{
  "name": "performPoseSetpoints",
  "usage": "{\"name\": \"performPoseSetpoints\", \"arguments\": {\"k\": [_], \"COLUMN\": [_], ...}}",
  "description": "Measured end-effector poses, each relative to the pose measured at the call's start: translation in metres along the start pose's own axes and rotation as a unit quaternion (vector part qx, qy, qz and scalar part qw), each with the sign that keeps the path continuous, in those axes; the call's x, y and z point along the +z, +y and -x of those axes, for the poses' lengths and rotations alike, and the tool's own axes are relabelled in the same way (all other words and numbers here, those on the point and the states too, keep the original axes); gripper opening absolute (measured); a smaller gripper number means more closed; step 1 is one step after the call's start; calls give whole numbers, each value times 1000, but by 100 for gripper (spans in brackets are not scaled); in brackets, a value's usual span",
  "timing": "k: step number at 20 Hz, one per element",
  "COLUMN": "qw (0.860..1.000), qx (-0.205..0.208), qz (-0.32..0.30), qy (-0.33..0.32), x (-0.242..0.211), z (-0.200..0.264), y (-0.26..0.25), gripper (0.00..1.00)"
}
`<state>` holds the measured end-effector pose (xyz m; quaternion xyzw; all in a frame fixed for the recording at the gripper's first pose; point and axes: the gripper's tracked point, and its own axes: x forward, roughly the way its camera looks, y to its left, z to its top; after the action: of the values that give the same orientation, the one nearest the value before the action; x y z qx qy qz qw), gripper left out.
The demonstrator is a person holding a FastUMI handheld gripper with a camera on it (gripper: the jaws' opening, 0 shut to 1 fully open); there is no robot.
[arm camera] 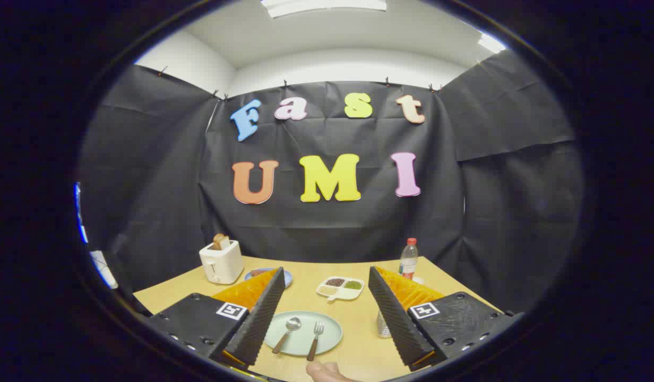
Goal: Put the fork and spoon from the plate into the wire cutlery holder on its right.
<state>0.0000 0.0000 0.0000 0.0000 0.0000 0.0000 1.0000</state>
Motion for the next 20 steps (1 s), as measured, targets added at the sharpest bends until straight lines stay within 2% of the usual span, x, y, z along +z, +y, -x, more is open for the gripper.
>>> {"name": "performPoseSetpoints", "arguments": {"k": [4,8,12,15,20], "qw": [1000,1000,999,999,999], "qx": [14,-13,-15,-39,-41], "qz": [-2,12,-4,7,10], "qy": [-14,-16,-31,-19,-7], "x": [12,22,34,29,24], "z": [5,11,16,17,9], "y": [18,16,16,10,9], "gripper": [95,95,95,95,95]}}
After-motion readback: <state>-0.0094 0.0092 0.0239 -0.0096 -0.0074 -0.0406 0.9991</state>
